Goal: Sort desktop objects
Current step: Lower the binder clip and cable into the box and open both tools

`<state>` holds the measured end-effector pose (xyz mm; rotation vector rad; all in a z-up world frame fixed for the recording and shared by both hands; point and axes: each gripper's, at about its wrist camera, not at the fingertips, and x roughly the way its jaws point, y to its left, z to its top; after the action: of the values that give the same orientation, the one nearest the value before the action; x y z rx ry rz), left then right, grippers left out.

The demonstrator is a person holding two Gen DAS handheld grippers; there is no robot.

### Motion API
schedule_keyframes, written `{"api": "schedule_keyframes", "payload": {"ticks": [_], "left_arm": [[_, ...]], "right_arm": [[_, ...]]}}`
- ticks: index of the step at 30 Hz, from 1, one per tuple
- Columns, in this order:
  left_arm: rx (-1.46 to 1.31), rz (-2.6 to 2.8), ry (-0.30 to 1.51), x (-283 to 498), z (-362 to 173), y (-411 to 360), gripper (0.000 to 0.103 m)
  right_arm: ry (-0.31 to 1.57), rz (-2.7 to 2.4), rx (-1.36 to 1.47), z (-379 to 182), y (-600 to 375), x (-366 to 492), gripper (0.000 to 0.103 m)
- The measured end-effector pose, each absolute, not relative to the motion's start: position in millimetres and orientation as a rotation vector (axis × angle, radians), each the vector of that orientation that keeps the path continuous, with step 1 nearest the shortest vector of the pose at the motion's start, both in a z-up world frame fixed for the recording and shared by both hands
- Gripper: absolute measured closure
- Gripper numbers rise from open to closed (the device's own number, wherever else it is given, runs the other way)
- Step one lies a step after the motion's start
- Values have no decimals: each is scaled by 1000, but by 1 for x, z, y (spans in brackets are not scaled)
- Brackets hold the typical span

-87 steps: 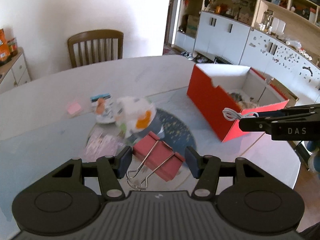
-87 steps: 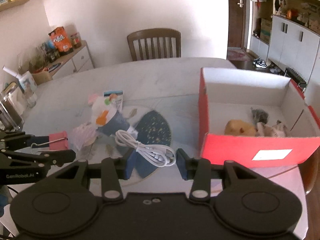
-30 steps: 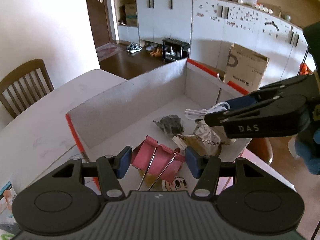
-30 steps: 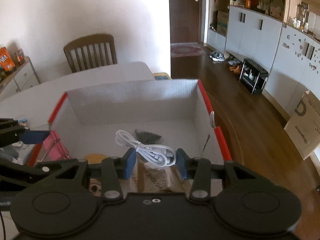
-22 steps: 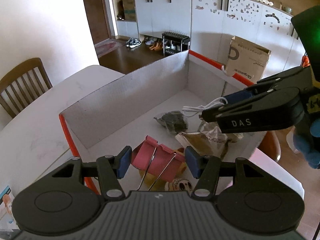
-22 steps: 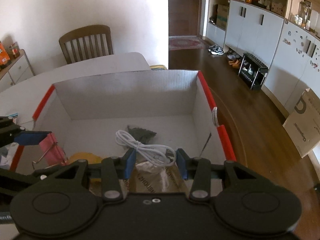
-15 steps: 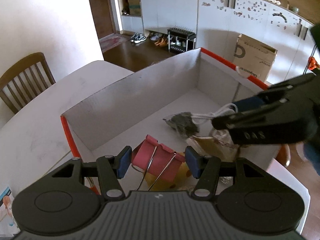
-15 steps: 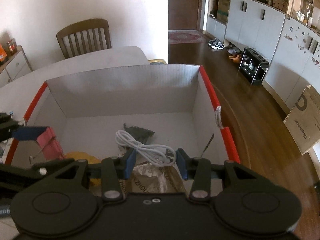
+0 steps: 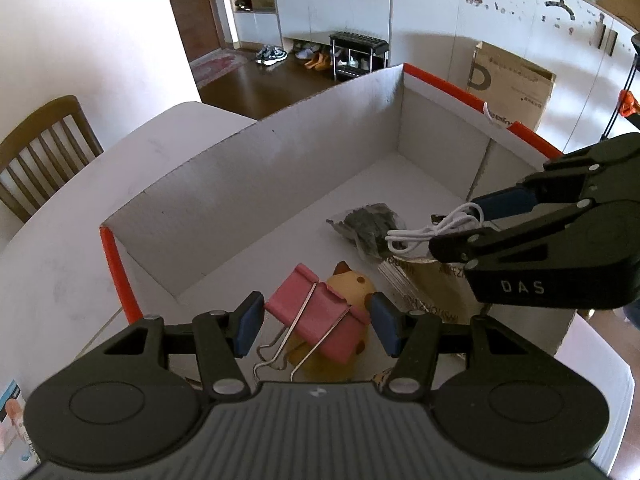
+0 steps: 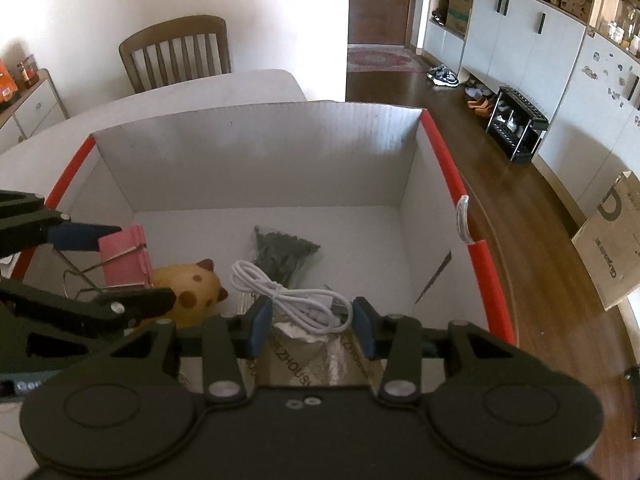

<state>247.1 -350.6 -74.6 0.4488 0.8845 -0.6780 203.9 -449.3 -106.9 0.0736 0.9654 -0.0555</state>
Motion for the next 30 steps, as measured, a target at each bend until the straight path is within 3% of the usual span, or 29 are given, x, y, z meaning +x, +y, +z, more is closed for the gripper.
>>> {"api": "schedule_keyframes", "payload": {"ticks": [12,18,22,30], "left_arm": [[435,-675,892,246,-73,-350,45],[414,-683,881,240,-70,-346,45],[385,-695,869,234,-65,-343,32],[331,-707,859,226,-57,-337,28]], "right_arm": [[968,-69,82,-106,-450,200,58],[953,-69,86,-103,-451,195,45],[935,-65,100,-98,-453,189,38],[893,-67,118,-86,-454,178,29]]}}
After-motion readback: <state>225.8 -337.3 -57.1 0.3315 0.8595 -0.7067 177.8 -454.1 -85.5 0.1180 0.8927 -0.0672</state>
